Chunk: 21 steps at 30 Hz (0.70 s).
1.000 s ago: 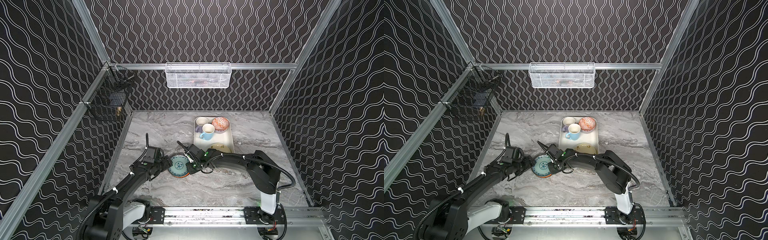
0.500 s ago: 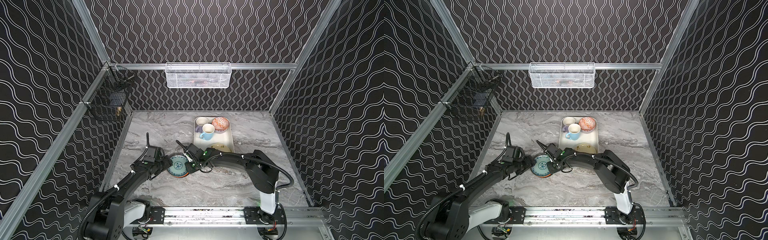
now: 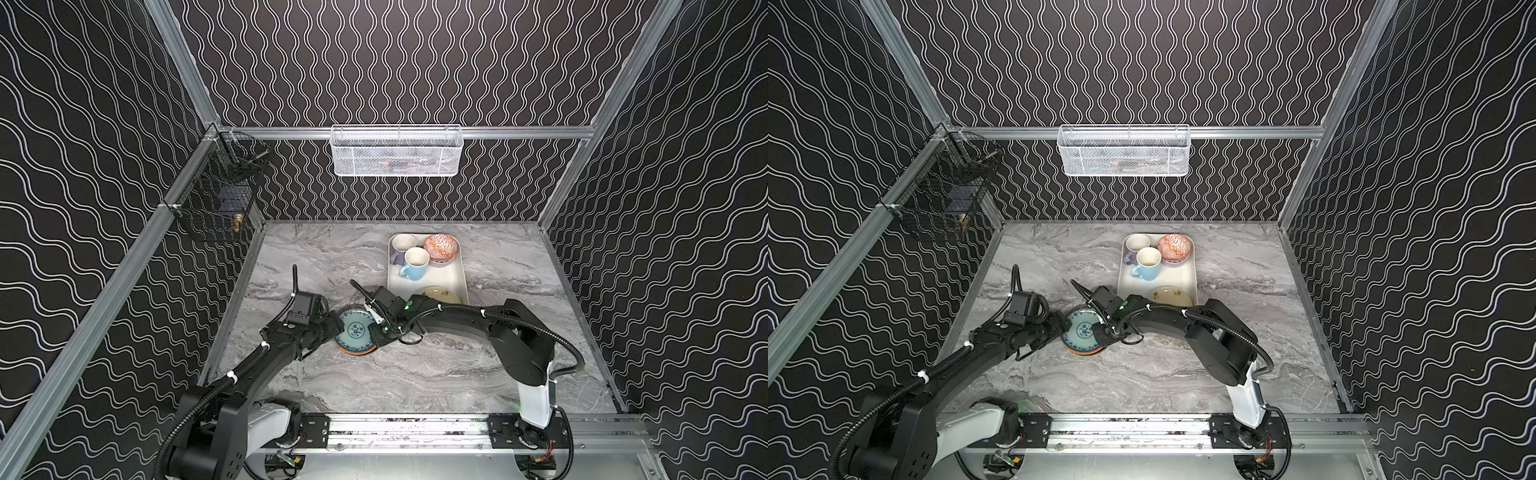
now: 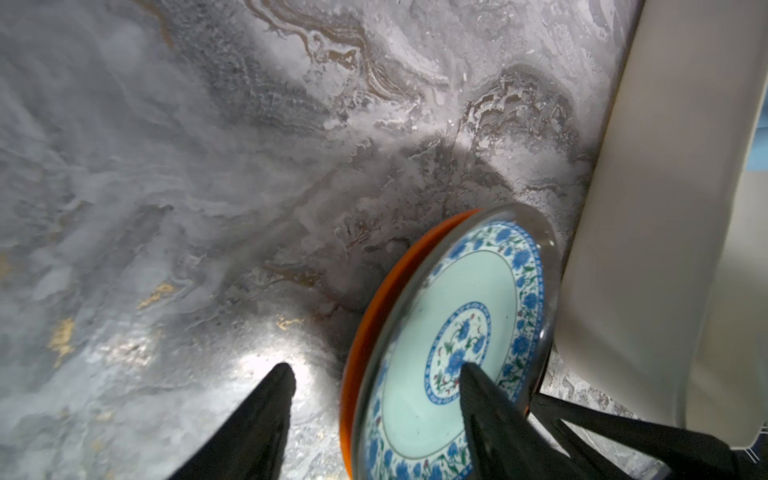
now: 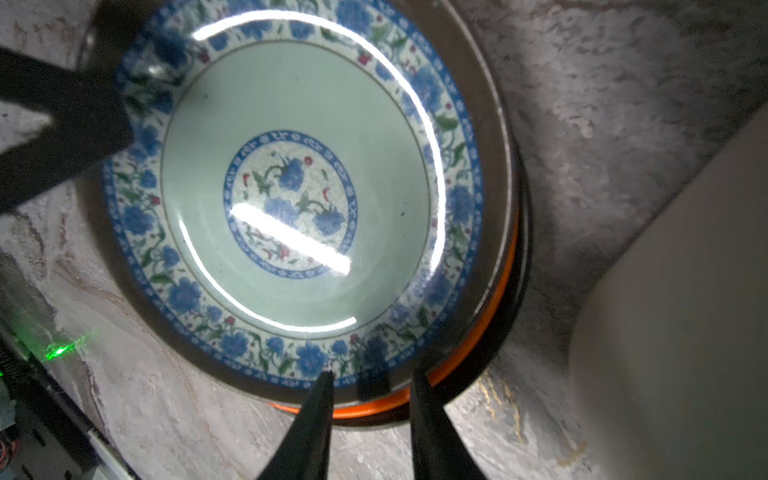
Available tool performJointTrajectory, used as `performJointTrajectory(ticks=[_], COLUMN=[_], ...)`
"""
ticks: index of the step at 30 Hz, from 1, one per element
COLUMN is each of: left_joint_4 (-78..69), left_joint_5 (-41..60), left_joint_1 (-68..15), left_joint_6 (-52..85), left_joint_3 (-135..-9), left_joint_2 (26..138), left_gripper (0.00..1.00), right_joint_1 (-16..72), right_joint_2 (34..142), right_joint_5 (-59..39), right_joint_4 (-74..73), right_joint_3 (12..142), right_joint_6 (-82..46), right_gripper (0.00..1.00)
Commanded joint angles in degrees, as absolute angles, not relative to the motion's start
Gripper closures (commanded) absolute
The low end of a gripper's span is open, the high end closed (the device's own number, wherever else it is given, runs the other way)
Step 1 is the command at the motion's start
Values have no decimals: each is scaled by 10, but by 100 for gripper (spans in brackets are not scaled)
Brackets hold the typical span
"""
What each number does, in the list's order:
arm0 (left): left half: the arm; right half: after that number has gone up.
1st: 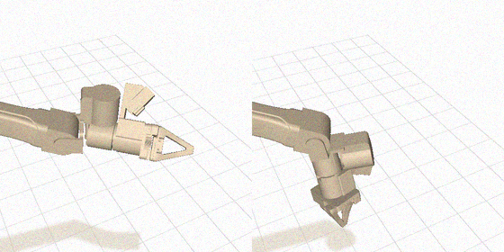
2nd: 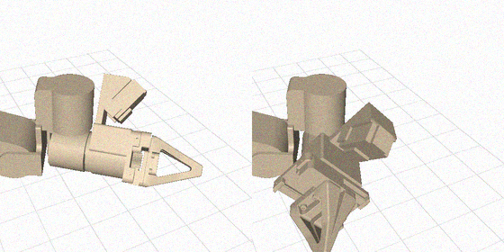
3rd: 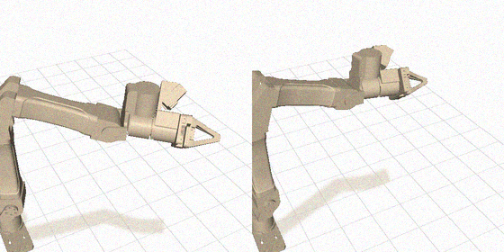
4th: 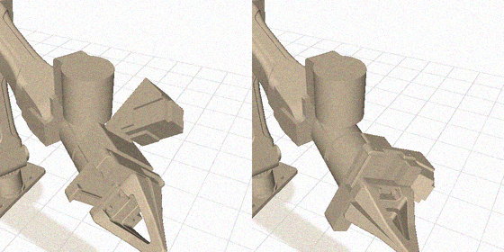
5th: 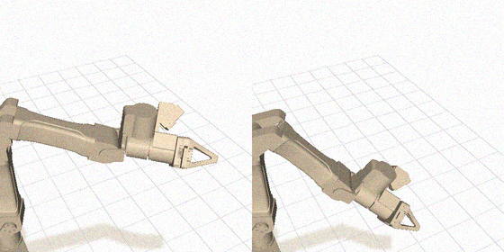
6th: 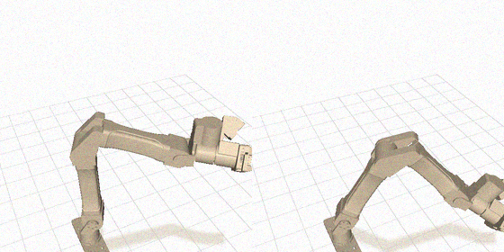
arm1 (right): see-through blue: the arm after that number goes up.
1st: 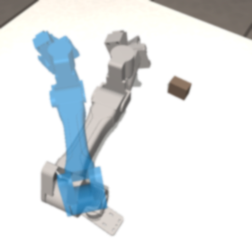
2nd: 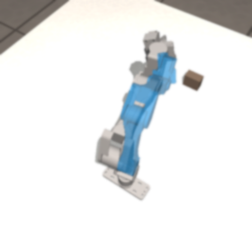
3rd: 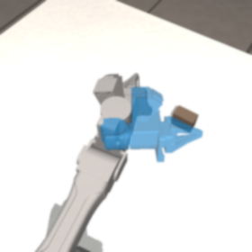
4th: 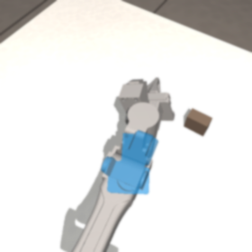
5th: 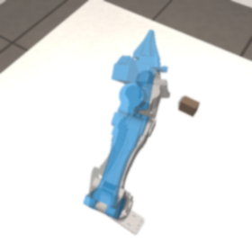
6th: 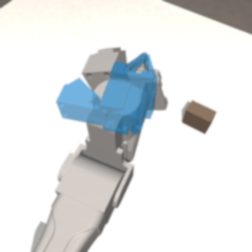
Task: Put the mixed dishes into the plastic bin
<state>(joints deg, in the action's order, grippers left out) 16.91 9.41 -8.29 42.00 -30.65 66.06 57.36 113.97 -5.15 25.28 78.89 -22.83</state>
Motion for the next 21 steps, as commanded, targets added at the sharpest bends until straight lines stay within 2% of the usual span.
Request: performJointTrajectory(ticks=[1,13,21], left_joint_4=[172,158,156], left_joint_5=[85,76,71], left_joint_1=[-82,-82,-81], left_joint_6=[414,405,403], left_joint_3=[-312,-336,-348], left_joint_2=[660,705,715], left_gripper=[32,34,61], right_joint_1=[574,571,563], right_joint_2=[1145,1150,1145], right_joint_5=[-61,-68,-77], right_joint_4=[253,249,245], right_joint_3=[794,805,800], right_joint_6=[-223,-212,-207], right_gripper=[67,66,66])
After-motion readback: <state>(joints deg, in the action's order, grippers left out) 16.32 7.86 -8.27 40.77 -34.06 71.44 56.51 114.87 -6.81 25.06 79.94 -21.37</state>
